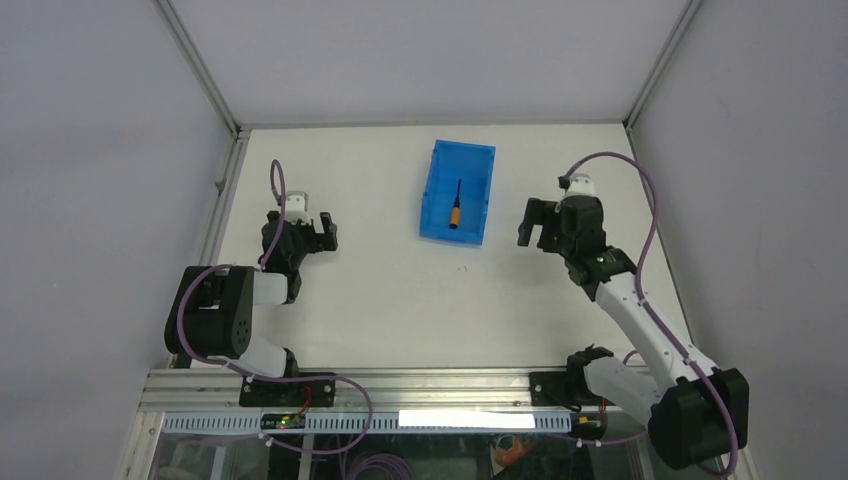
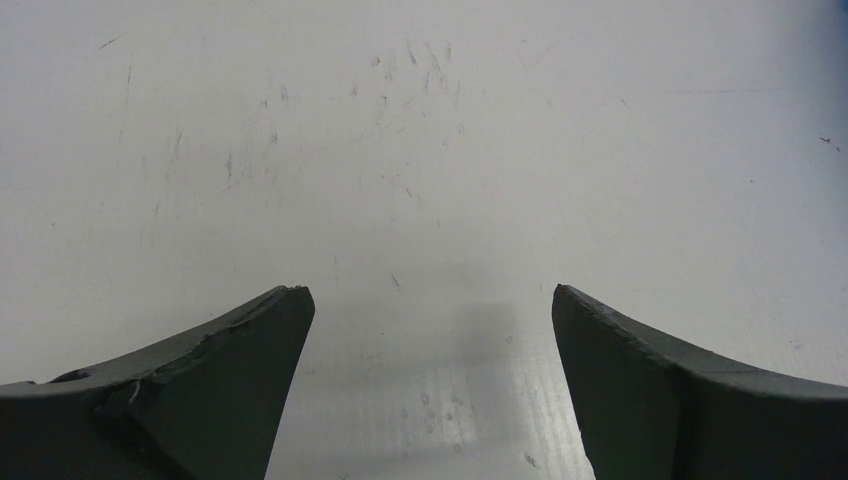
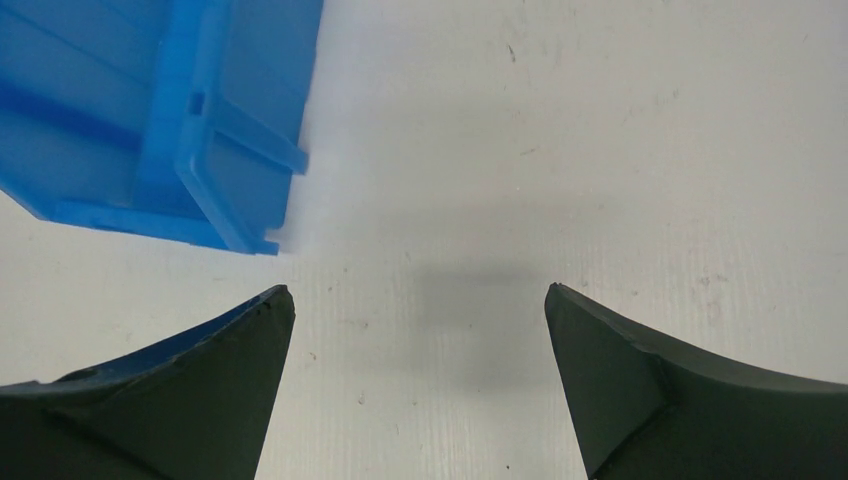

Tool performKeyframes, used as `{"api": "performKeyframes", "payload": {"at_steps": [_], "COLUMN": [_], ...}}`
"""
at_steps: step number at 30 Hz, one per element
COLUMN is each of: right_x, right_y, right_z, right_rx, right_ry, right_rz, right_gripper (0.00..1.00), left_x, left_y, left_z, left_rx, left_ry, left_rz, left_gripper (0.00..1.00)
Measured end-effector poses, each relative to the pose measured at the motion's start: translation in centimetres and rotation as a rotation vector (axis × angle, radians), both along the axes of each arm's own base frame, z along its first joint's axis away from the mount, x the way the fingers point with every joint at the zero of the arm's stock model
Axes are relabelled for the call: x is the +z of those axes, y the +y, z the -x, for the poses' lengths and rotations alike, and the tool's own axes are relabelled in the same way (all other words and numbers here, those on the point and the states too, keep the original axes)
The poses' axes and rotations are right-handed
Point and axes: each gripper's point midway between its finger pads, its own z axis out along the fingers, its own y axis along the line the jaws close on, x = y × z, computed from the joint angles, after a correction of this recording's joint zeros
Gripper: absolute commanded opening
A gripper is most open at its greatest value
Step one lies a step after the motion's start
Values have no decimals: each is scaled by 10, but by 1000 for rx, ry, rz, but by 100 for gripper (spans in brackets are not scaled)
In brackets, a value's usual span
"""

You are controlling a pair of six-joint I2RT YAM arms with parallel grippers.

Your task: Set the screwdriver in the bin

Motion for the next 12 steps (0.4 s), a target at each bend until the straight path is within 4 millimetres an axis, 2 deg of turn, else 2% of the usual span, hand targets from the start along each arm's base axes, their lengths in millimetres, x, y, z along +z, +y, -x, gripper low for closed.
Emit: {"api": "performKeyframes", "payload": {"at_steps": [2,7,12], "right_x": [-13,-41,-49], "right_y": [-4,-18,-25], "right_z": [11,25,30], "right_rx": [-16,-86,-127], "right_ry": [-20,-33,-68], "right_rz": [-16,-16,-26], "right_gripper": [99,99,99], "left_x": [0,0,0], "left_y": [0,0,0], "left_z": [0,0,0], "left_rx": [0,0,0], "left_ry": [0,0,0], "left_rz": [0,0,0], "left_gripper": [99,99,99]}}
